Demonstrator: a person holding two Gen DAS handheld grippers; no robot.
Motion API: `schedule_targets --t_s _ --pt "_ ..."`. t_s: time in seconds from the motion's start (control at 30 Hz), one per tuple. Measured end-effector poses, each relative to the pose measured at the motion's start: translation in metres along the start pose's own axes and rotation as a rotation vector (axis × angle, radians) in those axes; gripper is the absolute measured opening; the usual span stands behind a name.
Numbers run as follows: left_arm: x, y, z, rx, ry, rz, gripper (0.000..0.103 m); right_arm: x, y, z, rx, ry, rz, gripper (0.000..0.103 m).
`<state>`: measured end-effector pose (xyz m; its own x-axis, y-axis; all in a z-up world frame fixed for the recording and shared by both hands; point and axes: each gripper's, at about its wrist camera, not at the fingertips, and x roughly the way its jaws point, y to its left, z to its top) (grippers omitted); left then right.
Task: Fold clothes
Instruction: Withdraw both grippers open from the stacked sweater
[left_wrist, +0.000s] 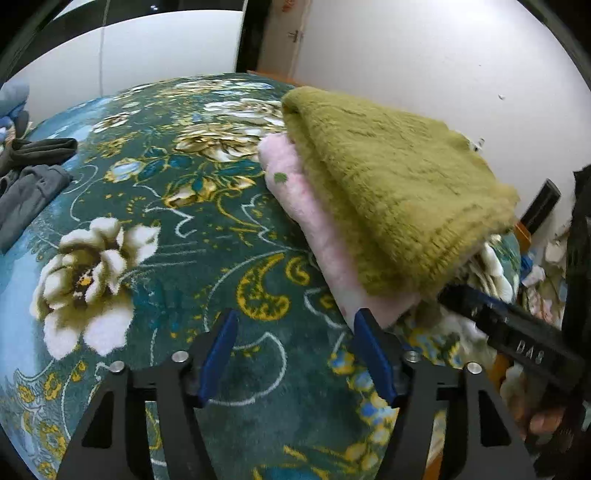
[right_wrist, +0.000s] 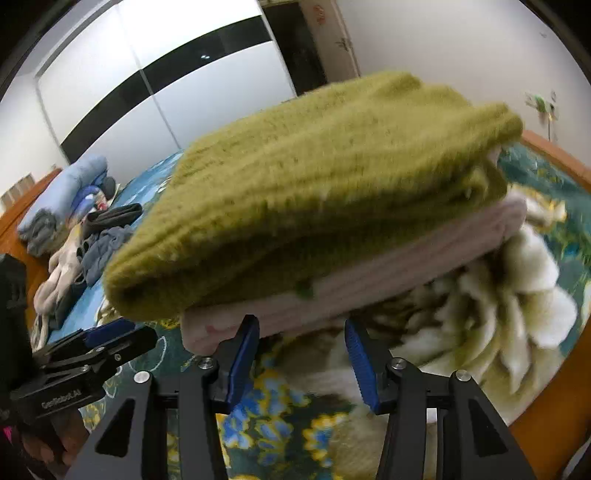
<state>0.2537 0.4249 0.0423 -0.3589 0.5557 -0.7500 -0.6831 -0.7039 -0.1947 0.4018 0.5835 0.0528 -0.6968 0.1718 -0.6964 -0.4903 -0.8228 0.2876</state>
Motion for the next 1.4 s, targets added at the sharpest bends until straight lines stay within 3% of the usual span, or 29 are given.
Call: schedule_targets --t_s 0.17,0.7,1.4 --pt "0.013 0.0 -0.002 -0.015 0.004 0.048 0.075 0.014 0.001 -0.011 0.048 0.017 -0.021 0.052" --pt "0.033 -0.009 -0.015 0.059 -0.006 0.181 0.076 0.014 0.008 -0.026 0.017 -0.038 -0.096 0.057" --pt "0.039 -0.006 -0.017 0.063 -0.003 0.183 0.078 -0.003 0.016 -0.053 0.027 -0.083 -0.155 0.058"
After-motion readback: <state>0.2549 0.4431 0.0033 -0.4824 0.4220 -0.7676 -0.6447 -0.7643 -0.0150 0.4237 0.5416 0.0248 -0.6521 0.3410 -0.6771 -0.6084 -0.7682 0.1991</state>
